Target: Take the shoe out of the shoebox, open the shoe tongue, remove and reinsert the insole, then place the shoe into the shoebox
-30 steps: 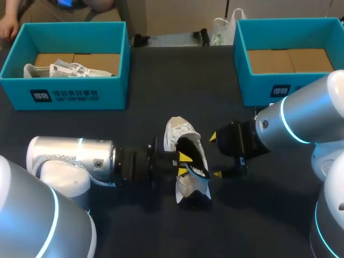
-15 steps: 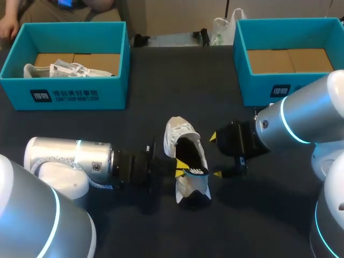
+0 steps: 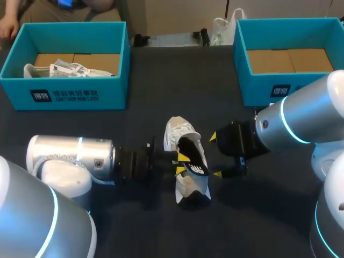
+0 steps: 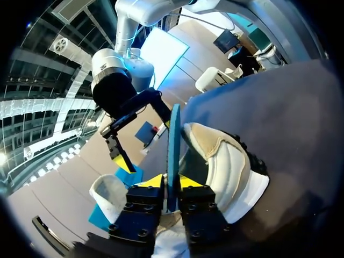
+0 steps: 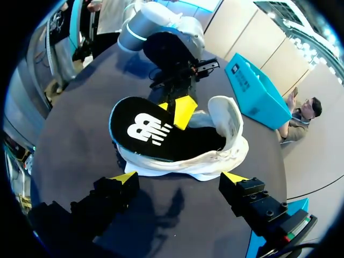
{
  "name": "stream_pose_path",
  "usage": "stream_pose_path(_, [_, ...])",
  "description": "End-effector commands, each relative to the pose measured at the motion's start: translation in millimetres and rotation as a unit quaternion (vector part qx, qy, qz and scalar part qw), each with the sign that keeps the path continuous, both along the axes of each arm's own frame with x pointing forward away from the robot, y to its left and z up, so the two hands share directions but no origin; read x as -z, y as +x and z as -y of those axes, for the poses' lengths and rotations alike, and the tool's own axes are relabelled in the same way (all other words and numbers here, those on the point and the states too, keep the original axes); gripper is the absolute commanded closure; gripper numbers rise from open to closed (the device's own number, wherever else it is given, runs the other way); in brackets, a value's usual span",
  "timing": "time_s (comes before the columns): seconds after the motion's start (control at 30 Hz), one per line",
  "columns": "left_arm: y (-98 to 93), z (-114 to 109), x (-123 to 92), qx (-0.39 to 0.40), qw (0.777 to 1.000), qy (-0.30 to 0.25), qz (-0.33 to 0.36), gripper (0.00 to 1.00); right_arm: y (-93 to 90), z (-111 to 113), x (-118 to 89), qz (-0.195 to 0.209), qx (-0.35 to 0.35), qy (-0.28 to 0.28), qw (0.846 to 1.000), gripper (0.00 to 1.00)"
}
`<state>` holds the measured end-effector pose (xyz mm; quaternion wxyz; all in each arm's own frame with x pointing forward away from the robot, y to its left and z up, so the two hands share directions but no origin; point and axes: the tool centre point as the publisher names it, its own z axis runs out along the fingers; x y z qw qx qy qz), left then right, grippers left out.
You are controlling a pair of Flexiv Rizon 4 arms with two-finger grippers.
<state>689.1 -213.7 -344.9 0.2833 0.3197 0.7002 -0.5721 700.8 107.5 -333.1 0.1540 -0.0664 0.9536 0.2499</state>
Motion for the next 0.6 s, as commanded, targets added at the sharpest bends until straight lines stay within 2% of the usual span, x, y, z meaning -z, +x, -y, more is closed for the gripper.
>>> stream_pose_path(0.03, [-6.7,-6.1,-11.0,0.005,1.0,-0.005,0.0,0.71,-0.6,1.3,0.2,0.0,-0.001,0.001,1.0,0.0])
stream_pose_path(0.07, [-8.6,-6.2,-13.8,0.008,1.0,-0.008,0.001,0.71,-0.6,1.3,0.2,0.0,-0.001,0.001,1.0,0.0])
stream_pose_path(0.13, [-12.3,-6.2,-18.2,0.012,1.0,-0.011,0.0,0.8,-0.6,1.3,0.2,0.0,-0.001,0.001,1.0,0.0])
stream_pose_path(0.33, [-22.1,-2.2,-21.1,0.027,1.0,-0.012,-0.003,0.85,-0.6,1.3,0.2,0.0,-0.001,0.001,1.0,0.0])
stream_pose_path(0.4, [-23.5,0.1,-18.1,0.029,1.0,-0.01,-0.006,0.92,-0.6,1.3,0.2,0.0,-0.001,0.001,1.0,0.0])
stream_pose_path(0.43, [-24.0,1.0,-16.5,0.03,0.999,-0.008,-0.008,1.0,-0.6,1.3,0.2,0.0,-0.001,0.001,1.0,0.0])
stream_pose_path(0.6, [-18.9,0.6,-8.2,0.035,0.999,0.001,-0.013,1.0,-0.6,1.3,0.2,0.0,-0.001,0.001,1.0,0.0])
